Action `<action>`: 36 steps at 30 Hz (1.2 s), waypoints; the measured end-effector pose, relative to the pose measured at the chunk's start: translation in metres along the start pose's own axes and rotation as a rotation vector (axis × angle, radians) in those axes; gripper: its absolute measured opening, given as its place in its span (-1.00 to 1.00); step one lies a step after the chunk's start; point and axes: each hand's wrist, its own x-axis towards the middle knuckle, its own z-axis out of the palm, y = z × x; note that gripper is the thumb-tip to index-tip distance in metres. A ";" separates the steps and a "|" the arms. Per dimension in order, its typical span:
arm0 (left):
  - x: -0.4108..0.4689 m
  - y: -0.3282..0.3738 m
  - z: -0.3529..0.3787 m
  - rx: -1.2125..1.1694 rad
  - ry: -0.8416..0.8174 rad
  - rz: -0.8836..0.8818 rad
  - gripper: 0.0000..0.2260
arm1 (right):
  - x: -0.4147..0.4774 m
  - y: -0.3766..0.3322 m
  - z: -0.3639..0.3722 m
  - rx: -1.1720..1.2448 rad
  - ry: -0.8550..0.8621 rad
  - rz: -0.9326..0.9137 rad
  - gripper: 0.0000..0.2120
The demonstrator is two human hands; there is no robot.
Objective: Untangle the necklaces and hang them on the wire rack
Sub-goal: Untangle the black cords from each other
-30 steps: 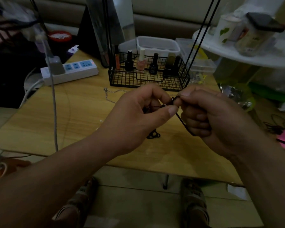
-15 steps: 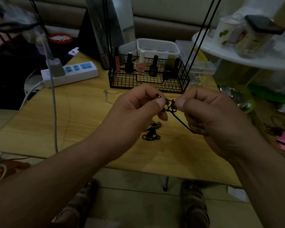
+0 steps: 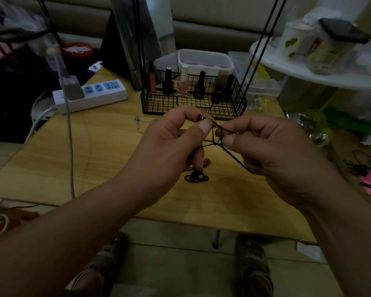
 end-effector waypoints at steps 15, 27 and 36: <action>0.001 -0.001 -0.003 0.110 0.033 0.019 -0.87 | 0.000 -0.001 0.000 -0.032 -0.048 0.059 -0.83; 0.005 0.004 -0.009 0.013 -0.133 -0.161 -0.74 | 0.000 0.000 -0.003 -0.030 -0.073 0.023 -0.82; 0.001 0.001 -0.009 0.098 -0.109 -0.076 -0.94 | -0.002 -0.003 0.000 -0.033 -0.042 0.026 -0.82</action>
